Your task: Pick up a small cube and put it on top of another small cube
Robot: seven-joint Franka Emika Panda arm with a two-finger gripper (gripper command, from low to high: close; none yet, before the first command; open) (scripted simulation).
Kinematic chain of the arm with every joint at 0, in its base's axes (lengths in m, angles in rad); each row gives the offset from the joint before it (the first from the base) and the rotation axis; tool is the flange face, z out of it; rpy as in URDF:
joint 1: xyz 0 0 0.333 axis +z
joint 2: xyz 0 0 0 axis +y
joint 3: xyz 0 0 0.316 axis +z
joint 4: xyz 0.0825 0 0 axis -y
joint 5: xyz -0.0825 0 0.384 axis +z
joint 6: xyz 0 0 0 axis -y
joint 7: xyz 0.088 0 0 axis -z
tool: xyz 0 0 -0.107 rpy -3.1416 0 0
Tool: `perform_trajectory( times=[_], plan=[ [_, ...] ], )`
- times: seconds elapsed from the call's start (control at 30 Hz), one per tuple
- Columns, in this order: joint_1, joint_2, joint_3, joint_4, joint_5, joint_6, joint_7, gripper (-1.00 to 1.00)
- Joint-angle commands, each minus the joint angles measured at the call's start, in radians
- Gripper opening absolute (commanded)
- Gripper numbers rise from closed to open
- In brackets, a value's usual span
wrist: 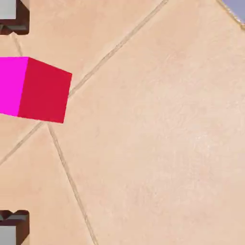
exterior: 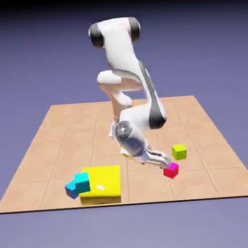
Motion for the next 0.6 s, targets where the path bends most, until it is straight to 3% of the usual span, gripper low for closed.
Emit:
perform_trajectory(
  times=[0.0, 0.17, 0.3, 0.33, 0.47, 0.57],
  plan=[
    [-0.008, 0.036, 0.012, 0.022, 0.017, -0.035, 0.016, 0.0],
    [-0.039, 0.17, 0.054, 0.101, 0.078, -0.164, 0.077, 0.0],
    [0.005, 0.248, 0.071, 0.046, 0.117, -0.023, 0.04, 0.0],
    [0.005, 0.248, 0.071, 0.046, 0.117, -0.023, 0.04, -1.0],
    [-0.036, 0.176, 0.056, 0.097, 0.081, -0.153, 0.074, -1.0],
    [-0.068, 0.101, 0.154, 0.01, 0.078, -0.152, 0.083, -1.0]
  ],
)
